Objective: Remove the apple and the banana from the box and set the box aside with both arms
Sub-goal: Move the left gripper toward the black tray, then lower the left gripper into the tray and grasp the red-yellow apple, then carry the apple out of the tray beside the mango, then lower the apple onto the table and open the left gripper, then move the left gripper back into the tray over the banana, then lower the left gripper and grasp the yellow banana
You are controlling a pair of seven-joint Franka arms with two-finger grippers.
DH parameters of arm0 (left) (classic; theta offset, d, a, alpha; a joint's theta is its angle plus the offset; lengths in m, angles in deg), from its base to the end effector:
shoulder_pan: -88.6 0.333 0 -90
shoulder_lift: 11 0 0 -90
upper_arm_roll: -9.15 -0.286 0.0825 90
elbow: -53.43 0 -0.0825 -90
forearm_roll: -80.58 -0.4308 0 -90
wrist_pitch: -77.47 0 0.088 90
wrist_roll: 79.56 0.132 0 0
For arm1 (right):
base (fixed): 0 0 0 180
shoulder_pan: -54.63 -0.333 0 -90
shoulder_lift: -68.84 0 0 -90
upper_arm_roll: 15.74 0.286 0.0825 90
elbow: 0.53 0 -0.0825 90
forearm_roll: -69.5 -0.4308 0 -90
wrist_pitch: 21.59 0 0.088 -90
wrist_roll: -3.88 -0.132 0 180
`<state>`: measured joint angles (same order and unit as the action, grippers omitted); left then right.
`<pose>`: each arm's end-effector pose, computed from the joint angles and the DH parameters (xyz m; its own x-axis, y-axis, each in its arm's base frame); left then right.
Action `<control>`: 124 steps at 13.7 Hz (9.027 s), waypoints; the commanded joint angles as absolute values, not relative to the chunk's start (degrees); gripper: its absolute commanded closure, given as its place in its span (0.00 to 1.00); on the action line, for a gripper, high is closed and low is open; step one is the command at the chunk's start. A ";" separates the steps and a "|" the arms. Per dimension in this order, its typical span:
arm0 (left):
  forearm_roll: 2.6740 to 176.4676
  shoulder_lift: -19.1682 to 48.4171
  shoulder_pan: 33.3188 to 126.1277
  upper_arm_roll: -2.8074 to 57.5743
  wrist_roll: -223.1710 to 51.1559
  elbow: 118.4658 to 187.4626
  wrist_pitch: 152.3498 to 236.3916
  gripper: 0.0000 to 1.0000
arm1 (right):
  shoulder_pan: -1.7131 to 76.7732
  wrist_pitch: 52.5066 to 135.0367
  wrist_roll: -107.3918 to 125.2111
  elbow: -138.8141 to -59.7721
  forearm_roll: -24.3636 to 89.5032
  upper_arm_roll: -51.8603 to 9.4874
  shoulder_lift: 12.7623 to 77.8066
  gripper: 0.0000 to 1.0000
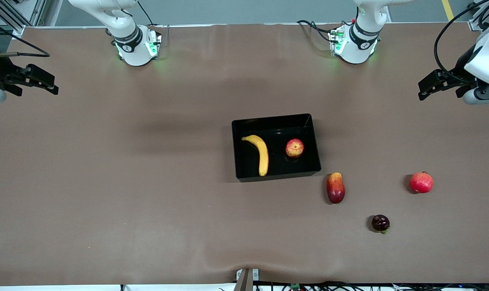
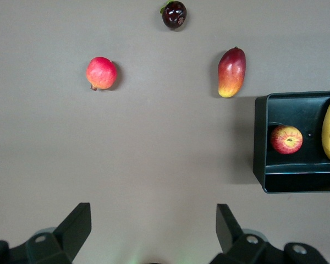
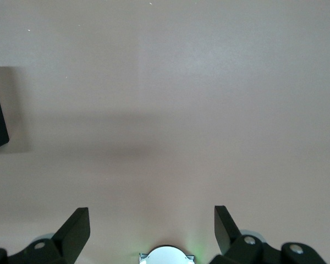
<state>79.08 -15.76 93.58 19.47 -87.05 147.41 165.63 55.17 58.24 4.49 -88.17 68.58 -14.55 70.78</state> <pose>0.5715 -0.0532 0.5789 0.9991 0.0392 -0.0143 0.0385 -0.9983 -0.0433 0.5701 0.0090 0.5959 0.9945 0.0247 -0.1021 0.0231 -0.9996 -0.0164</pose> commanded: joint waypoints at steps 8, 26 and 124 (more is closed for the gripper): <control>80.40 -10.31 92.38 21.35 -91.67 146.59 165.79 0.00 | 55.95 57.52 3.70 -87.55 68.36 -13.89 70.51 0.00; 68.03 14.74 78.23 35.16 -152.58 156.96 199.46 0.00 | 55.95 57.52 3.70 -87.55 68.36 -13.89 70.51 0.00; 55.27 31.91 69.79 37.80 -158.31 132.97 197.10 1.00 | 56.12 57.61 3.70 -87.46 68.27 -13.98 69.02 0.00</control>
